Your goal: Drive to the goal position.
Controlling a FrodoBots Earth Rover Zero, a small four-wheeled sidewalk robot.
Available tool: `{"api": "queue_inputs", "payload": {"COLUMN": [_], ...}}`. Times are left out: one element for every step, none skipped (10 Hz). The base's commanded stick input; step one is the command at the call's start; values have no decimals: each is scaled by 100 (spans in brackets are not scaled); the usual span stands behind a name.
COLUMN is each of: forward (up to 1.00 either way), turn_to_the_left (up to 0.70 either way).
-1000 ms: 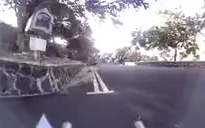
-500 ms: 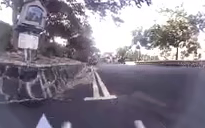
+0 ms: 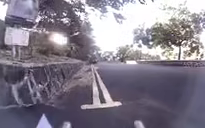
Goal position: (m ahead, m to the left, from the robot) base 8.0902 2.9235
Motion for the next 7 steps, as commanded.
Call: {"api": "queue_inputs", "payload": {"forward": [67, 67, 67, 67, 67, 67, 67], "turn_to_the_left": [2, 2, 2, 2, 2, 2, 2]}}
